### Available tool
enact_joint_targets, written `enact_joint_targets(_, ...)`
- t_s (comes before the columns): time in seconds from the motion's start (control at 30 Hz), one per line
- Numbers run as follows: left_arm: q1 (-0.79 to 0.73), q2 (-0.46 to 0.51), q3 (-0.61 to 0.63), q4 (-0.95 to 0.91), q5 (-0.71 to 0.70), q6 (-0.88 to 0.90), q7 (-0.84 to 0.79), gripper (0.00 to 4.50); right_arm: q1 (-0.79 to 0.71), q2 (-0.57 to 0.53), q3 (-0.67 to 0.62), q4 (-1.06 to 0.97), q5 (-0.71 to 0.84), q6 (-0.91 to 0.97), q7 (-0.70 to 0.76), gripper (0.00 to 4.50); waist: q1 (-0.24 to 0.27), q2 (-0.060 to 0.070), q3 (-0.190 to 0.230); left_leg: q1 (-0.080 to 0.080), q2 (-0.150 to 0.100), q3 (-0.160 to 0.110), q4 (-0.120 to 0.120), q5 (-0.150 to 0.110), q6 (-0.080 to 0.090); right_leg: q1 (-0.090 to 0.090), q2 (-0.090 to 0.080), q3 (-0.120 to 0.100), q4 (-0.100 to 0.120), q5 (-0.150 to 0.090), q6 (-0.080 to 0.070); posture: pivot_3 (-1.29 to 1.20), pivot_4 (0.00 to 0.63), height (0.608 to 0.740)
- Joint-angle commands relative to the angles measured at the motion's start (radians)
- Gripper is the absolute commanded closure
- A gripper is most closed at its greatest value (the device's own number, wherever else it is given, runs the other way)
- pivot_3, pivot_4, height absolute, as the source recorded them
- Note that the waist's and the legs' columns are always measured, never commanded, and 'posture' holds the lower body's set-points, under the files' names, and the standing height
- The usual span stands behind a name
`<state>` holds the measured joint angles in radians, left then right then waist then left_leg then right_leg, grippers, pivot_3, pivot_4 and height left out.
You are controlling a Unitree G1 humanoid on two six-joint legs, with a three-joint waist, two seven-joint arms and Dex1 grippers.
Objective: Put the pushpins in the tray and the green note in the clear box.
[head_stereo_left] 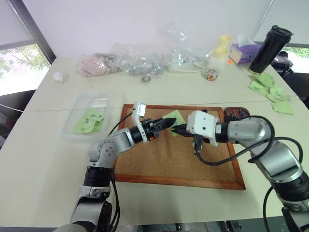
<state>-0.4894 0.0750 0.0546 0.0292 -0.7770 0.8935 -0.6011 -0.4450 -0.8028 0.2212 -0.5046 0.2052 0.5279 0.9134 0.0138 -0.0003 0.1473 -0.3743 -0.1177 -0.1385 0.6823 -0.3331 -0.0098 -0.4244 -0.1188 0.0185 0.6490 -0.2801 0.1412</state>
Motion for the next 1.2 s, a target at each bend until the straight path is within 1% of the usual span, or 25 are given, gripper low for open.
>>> enact_joint_targets(0.03,-0.014,0.004,-0.006,-0.019,0.000,-0.019,-0.015,4.49,-0.015,0.003,-0.031,-0.038,0.008,-0.003,-0.003,4.50,0.000,0.000,0.000,0.000,0.000,0.000,0.000,0.000,0.000,0.000,0.000,0.000,0.000,0.000,0.000,0.00,0.150,0.740)
enact_joint_targets(0.13,-0.004,0.017,-0.022,-0.024,0.028,-0.044,-0.022,4.49,-0.014,0.000,-0.041,-0.038,0.009,0.004,-0.008,4.50,0.000,0.000,0.000,0.000,0.000,0.000,0.000,0.000,0.000,0.000,0.000,0.000,0.000,0.000,0.000,0.00,0.150,0.740)
enact_joint_targets(0.2,0.012,0.040,-0.062,-0.015,0.102,-0.123,-0.037,4.49,-0.010,0.000,-0.066,-0.034,0.027,0.027,-0.015,4.50,0.000,0.000,0.000,0.000,0.000,0.000,0.000,0.000,0.000,0.000,0.000,0.000,0.000,0.000,0.000,0.00,0.150,0.740)
enact_joint_targets(0.3,0.024,0.057,-0.085,-0.003,0.155,-0.194,-0.049,4.49,0.003,0.022,-0.142,-0.021,0.084,0.086,-0.049,4.50,0.000,0.000,0.000,0.000,0.000,0.000,0.000,0.000,0.000,0.000,0.000,0.000,0.000,0.000,0.000,0.00,0.150,0.740)
enact_joint_targets(0.47,0.045,0.074,-0.104,0.006,0.201,-0.245,-0.072,4.49,0.008,0.084,-0.291,0.001,0.215,0.211,-0.111,4.50,0.000,0.000,0.000,0.000,0.000,0.000,0.000,0.000,0.000,0.000,0.000,0.000,0.000,0.000,0.000,0.00,0.150,0.740)
enact_joint_targets(0.57,0.062,0.085,-0.103,-0.012,0.209,-0.255,-0.076,4.49,0.021,0.114,-0.428,0.116,0.267,0.259,-0.168,4.50,0.003,0.000,0.000,0.000,0.000,0.000,0.000,0.000,0.000,0.000,0.000,0.000,0.000,0.000,0.000,0.00,0.150,0.740)
enact_joint_targets(0.63,0.071,0.090,-0.099,-0.027,0.205,-0.251,-0.076,4.49,0.032,0.111,-0.495,0.240,0.242,0.254,-0.221,4.50,0.003,0.000,0.000,0.000,-0.001,0.000,0.000,0.000,0.000,0.001,0.000,0.000,0.000,0.000,0.000,0.00,0.150,0.740)
enact_joint_targets(0.7,0.080,0.095,-0.097,-0.047,0.199,-0.244,-0.074,4.49,0.047,0.088,-0.527,0.358,0.196,0.230,-0.263,4.50,0.004,0.000,0.000,0.000,-0.001,0.000,0.000,0.000,0.000,0.001,-0.001,0.000,0.000,0.000,0.000,0.00,0.150,0.740)
enact_joint_targets(0.8,0.093,0.101,-0.105,-0.081,0.197,-0.240,-0.072,4.49,0.058,0.056,-0.536,0.508,0.132,0.206,-0.321,4.50,-0.001,0.000,0.000,0.000,-0.001,0.000,-0.001,0.000,0.000,0.000,-0.001,0.000,0.000,0.000,0.000,0.00,0.150,0.740)
enact_joint_targets(0.9,0.101,0.103,-0.112,-0.103,0.198,-0.239,-0.072,4.49,0.062,0.053,-0.547,0.602,0.121,0.167,-0.327,4.50,-0.006,0.000,0.000,0.000,0.000,0.001,-0.001,0.000,0.000,-0.001,0.000,0.001,0.000,0.000,0.000,0.00,0.150,0.740)
enact_joint_targets(1.2,0.099,0.096,-0.117,-0.113,0.200,-0.242,-0.064,4.49,0.030,0.056,-0.496,0.779,0.066,0.046,-0.314,4.50,-0.003,0.001,0.000,0.000,0.000,0.002,0.000,0.000,0.000,0.000,0.000,0.001,0.001,0.000,0.000,0.00,0.150,0.740)
